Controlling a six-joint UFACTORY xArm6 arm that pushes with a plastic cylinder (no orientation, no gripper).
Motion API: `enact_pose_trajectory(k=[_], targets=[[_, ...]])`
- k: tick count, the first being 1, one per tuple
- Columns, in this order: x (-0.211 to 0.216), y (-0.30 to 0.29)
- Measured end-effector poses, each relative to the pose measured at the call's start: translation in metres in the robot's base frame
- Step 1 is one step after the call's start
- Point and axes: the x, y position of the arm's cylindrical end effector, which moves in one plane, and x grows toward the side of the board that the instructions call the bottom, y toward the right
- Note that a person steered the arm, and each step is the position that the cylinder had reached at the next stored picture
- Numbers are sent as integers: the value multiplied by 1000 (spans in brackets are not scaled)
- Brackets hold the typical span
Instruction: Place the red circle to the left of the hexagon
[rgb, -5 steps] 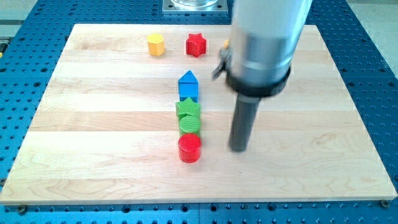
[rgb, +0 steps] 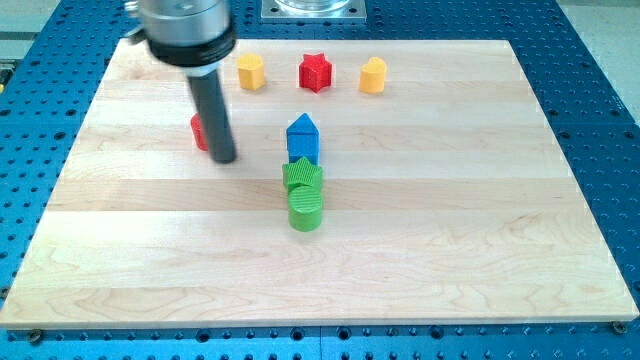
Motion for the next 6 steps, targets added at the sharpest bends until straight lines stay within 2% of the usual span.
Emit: enact_pose_trajectory(k=[1,3,4,5,6], targets=[[-43,4],[25,-37],[-24,-61],[-87,-61],[-107,-72]])
